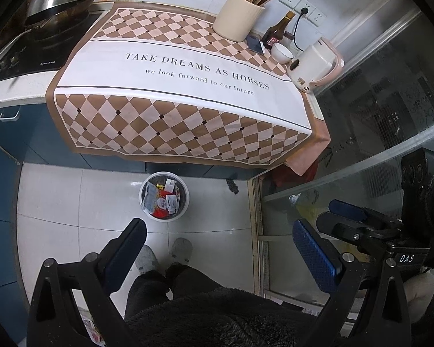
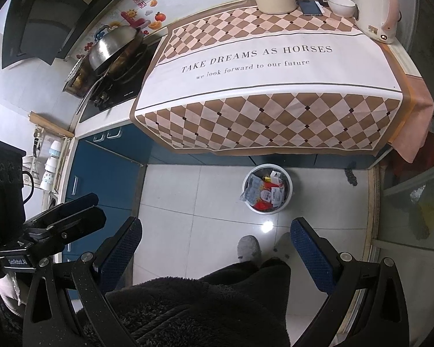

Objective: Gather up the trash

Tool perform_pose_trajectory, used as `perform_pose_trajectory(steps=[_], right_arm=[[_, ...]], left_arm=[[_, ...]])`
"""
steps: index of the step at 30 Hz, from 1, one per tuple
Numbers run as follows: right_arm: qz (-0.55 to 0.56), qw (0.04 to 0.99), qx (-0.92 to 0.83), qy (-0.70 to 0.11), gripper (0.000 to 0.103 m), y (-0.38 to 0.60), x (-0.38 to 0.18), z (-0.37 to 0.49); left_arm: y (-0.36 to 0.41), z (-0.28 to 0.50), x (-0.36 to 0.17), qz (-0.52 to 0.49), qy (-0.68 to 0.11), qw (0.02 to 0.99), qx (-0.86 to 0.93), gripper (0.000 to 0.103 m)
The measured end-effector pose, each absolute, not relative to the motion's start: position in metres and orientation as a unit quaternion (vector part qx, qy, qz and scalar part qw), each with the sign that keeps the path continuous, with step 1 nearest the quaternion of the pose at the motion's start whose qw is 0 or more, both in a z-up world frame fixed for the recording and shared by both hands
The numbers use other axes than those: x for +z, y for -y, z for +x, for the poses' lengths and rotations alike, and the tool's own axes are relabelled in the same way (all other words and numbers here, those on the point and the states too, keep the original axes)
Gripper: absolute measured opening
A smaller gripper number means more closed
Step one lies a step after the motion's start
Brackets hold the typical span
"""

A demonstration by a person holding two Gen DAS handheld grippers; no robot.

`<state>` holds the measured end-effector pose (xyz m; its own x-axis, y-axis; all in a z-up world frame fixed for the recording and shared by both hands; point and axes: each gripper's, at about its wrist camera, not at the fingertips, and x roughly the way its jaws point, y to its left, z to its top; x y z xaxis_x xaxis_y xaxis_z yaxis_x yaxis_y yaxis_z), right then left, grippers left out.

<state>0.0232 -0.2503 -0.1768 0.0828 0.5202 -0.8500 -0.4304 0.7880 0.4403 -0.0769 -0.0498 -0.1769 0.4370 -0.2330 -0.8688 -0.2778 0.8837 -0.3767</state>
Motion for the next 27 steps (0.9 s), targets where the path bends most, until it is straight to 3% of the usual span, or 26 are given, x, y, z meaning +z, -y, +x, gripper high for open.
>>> perform_pose_trajectory(steps=[27], right_arm=[[0.043,0.731,0.329,-0.596,0.103,0.2450,-0.1780,0.0200]], left_arm=[[0.0504,-0.0762,-0.1795,-0.244,-0.530,0.812,0.015,0.103]])
